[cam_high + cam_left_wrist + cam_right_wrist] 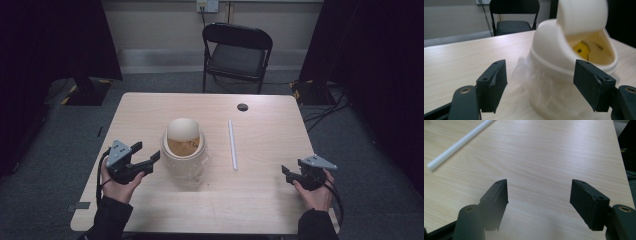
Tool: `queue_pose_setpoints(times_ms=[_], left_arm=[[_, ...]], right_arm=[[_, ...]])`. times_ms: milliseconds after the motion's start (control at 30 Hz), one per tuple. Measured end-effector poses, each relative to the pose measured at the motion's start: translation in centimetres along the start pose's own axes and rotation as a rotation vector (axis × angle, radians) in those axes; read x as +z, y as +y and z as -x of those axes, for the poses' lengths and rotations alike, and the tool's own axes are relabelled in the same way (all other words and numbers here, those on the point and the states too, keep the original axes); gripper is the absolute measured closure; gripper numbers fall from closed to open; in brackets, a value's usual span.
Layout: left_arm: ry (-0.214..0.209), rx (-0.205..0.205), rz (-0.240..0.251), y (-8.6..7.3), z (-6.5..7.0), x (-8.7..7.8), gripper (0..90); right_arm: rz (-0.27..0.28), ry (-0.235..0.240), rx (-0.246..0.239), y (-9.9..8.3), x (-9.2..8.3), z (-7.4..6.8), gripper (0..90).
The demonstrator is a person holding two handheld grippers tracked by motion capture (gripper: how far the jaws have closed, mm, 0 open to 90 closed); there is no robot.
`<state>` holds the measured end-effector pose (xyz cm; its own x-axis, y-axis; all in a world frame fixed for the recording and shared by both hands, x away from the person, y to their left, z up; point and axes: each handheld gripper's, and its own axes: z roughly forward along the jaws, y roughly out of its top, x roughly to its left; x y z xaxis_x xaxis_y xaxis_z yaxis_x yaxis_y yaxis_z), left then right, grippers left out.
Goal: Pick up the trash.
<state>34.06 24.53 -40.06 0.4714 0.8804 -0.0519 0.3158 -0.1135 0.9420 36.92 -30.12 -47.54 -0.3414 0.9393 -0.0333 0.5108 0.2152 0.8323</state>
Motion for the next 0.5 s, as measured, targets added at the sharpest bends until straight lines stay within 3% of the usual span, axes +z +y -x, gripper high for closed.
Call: queue_pose_setpoints(times_ms=[67, 233, 367, 500], left_arm=[[0.017, 0.001, -0.022, -1.1, -0.6, -0.5, 26.8], [0.049, 0.015, -0.131, -4.7, -2.2, -0.7, 26.7], [0.075, 0.019, -0.196, -7.4, -3.1, -0.1, 27.3], [0.075, 0.010, -0.277, -9.4, -3.5, 0.9, 27.8]], right_arm=[[0.013, 0.004, -0.003, 0.4, -0.1, -0.2, 30.9], [0.037, 0.026, -0.002, 1.7, 0.0, -0.8, 32.0], [0.050, 0.040, -0.002, 3.2, 0.3, -1.3, 32.9], [0.059, 0.046, -0.024, 5.1, 0.7, -1.9, 33.5]])
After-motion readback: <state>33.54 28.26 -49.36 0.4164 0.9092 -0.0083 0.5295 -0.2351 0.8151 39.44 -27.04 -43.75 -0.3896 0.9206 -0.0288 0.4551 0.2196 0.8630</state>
